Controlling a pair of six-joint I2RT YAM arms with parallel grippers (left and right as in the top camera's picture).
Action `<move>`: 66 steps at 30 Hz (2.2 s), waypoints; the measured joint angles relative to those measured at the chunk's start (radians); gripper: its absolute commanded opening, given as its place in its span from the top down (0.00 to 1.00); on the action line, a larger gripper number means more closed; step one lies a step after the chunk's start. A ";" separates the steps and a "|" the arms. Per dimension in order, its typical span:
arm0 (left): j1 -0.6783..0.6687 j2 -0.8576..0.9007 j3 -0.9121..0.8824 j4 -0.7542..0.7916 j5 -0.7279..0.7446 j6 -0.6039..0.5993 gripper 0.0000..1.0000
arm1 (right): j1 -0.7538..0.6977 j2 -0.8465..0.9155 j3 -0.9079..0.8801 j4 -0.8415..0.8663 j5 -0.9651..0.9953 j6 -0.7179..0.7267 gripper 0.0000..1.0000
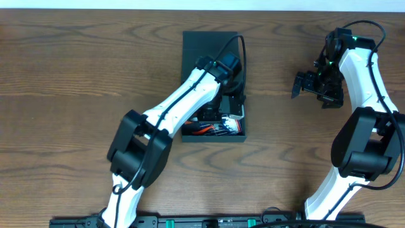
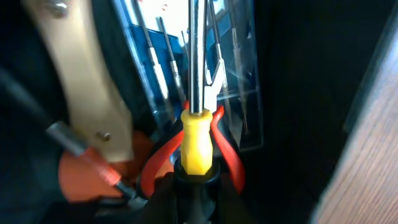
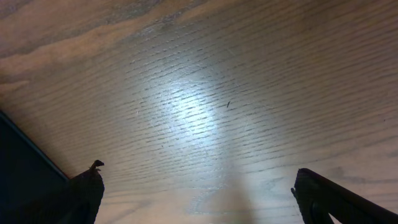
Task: Pack container
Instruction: 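Lower the screwdriver into the box with the left gripper, release, then move both grippers to the upright lid edges of the black box, then grip the lid edges with both grippers and lift it upright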
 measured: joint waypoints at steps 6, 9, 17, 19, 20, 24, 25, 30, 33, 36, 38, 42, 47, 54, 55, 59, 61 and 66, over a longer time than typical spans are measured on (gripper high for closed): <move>0.000 0.014 0.000 -0.001 -0.018 -0.007 0.02 | 0.000 0.000 0.000 0.004 0.000 0.000 0.01; 0.001 0.004 0.000 0.000 -0.052 -0.044 0.02 | 0.000 0.000 0.000 0.013 0.000 0.000 0.01; 0.048 -0.244 0.013 0.027 -0.098 -0.181 0.02 | 0.000 0.000 0.000 0.079 -0.085 0.002 0.04; 0.076 -0.346 0.020 0.056 -0.101 -0.219 0.02 | 0.000 0.000 0.000 0.118 -0.154 0.002 0.23; 0.090 -0.384 0.026 0.073 -0.101 -0.243 0.02 | 0.000 0.000 0.000 0.143 -0.195 0.000 0.37; 0.224 -0.500 0.053 0.158 -0.101 -0.387 0.02 | 0.002 0.000 0.000 0.257 -0.334 0.012 0.99; 0.287 -0.510 0.057 0.176 -0.094 -0.439 0.02 | 0.005 0.000 0.000 0.288 -0.357 0.012 0.99; 0.555 -0.443 0.058 0.241 0.057 -0.634 0.61 | 0.037 0.000 0.000 0.415 -0.420 0.018 0.99; 0.684 -0.334 0.056 0.274 0.214 -0.722 0.94 | 0.064 0.003 0.000 0.482 -0.446 0.018 0.99; 0.772 -0.209 0.051 0.309 0.364 -0.812 0.94 | 0.093 0.023 0.000 0.536 -0.474 0.021 0.99; 0.805 -0.138 0.048 0.334 0.452 -0.856 0.94 | 0.108 0.046 0.000 0.565 -0.498 0.023 0.99; 0.829 -0.015 0.047 0.393 0.600 -0.912 0.94 | 0.136 0.102 0.000 0.619 -0.539 0.048 0.99; 0.806 0.092 0.047 0.428 0.743 -0.936 0.94 | 0.150 0.182 0.000 0.711 -0.619 0.081 0.99; 0.791 0.206 0.047 0.493 0.926 -0.949 0.94 | 0.153 0.283 0.000 0.779 -0.717 0.102 0.99; 0.791 0.220 0.047 0.492 0.940 -0.949 0.94 | 0.153 0.296 0.000 0.782 -0.725 0.104 0.99; 0.791 0.272 0.047 0.491 0.979 -0.954 0.94 | 0.158 0.336 0.000 0.801 -0.739 0.108 0.99; 0.787 0.292 0.047 0.492 0.986 -0.957 0.94 | 0.166 0.352 0.000 0.818 -0.746 0.110 0.99; 0.758 0.319 0.047 0.517 0.999 -0.964 0.94 | 0.190 0.361 0.000 0.889 -0.756 0.112 0.99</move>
